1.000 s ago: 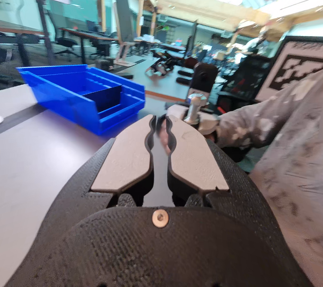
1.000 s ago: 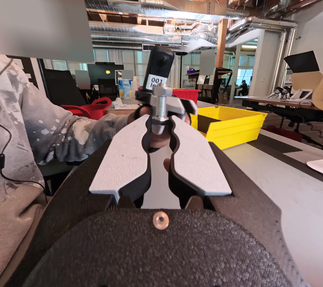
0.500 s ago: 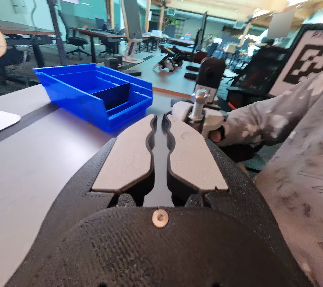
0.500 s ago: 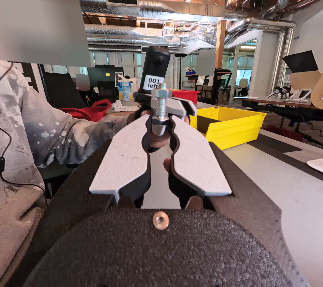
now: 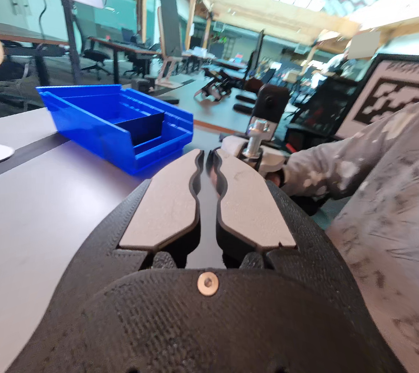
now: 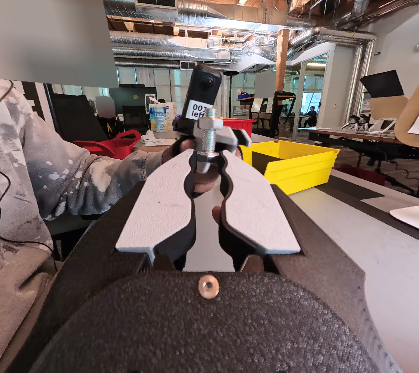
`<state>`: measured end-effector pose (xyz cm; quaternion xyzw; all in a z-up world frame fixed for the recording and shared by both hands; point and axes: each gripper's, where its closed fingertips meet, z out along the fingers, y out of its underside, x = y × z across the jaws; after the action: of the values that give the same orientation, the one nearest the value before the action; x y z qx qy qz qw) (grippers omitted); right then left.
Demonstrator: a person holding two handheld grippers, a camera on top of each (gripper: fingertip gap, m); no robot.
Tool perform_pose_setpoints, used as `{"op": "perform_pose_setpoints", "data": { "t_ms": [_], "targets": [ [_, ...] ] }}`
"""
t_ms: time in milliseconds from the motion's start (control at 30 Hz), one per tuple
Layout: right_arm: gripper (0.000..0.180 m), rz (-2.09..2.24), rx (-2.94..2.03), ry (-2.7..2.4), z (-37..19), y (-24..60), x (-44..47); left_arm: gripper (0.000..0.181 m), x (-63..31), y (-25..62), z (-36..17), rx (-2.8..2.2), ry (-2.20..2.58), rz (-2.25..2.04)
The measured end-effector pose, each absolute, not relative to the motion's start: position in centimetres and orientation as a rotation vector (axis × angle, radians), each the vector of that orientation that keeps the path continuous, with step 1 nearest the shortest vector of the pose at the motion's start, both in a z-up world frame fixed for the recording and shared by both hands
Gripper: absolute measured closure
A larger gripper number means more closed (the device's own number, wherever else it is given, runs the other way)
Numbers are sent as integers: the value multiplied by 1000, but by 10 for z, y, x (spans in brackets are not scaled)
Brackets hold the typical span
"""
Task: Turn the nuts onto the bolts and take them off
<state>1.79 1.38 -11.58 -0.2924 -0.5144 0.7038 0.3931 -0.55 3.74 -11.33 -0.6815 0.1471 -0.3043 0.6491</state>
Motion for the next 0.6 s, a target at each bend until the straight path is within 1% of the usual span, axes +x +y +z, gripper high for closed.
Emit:
{"op": "perform_pose_setpoints", "data": {
  "t_ms": [67, 200, 333, 367, 467, 600],
  "targets": [
    [161, 1781, -765, -1303, -118, 16, 16, 166, 1, 32, -103, -1497, 349, -769],
    [161, 1739, -806, -1323, -125, 17, 10, 153, 22, 23, -99, -1465, 429, -822],
    [162, 1756, -789, -1314, -123, 15, 12, 157, 20, 28, -103, -1494, 406, -810],
    [162, 1782, -766, -1302, -120, 15, 15, 170, 12, 32, -106, -1524, 359, -778],
    [162, 1779, -755, -1293, -116, 16, 16, 168, 2, 34, -106, -1521, 343, -738],
    [161, 1751, -800, -1302, -122, 19, 12, 155, 17, 27, -101, -1489, 401, -795]
  ]
}}
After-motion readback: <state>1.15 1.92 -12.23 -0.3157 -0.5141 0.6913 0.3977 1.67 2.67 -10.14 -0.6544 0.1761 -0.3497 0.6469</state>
